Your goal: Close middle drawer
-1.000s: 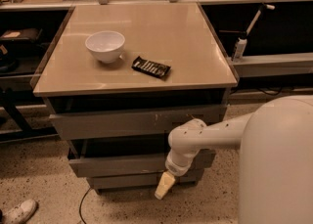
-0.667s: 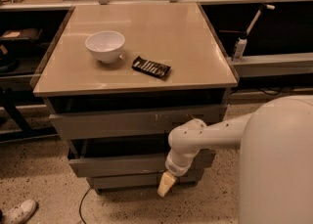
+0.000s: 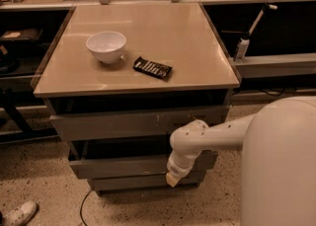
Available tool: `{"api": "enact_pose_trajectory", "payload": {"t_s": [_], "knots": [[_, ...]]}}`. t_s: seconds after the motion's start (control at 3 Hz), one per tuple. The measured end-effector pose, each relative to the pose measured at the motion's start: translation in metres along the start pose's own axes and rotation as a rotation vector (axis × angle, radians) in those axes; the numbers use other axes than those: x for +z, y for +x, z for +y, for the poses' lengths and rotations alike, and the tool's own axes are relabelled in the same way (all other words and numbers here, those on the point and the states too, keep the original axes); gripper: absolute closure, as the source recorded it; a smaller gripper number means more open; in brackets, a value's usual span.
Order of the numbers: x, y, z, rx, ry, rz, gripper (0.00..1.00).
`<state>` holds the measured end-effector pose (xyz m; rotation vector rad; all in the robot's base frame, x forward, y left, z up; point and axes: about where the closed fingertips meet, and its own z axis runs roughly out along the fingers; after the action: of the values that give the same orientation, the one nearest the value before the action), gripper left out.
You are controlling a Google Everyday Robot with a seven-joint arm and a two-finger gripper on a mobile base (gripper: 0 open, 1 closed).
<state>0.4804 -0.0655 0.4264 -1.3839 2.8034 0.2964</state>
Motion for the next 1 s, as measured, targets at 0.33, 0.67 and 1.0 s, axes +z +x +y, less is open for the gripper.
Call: {"api": "enact_pose_trajectory", "payload": {"t_s": [0.33, 0.67, 1.0], "knots": [[-0.002, -0.005, -0.006, -0.008, 0.015, 0.002, 0.89], [0.004, -0.018, -0.02, -0.018, 0.029, 0.006, 1.0], [0.014, -0.033, -0.032, -0.028, 0.044, 0.006, 1.0]]}}
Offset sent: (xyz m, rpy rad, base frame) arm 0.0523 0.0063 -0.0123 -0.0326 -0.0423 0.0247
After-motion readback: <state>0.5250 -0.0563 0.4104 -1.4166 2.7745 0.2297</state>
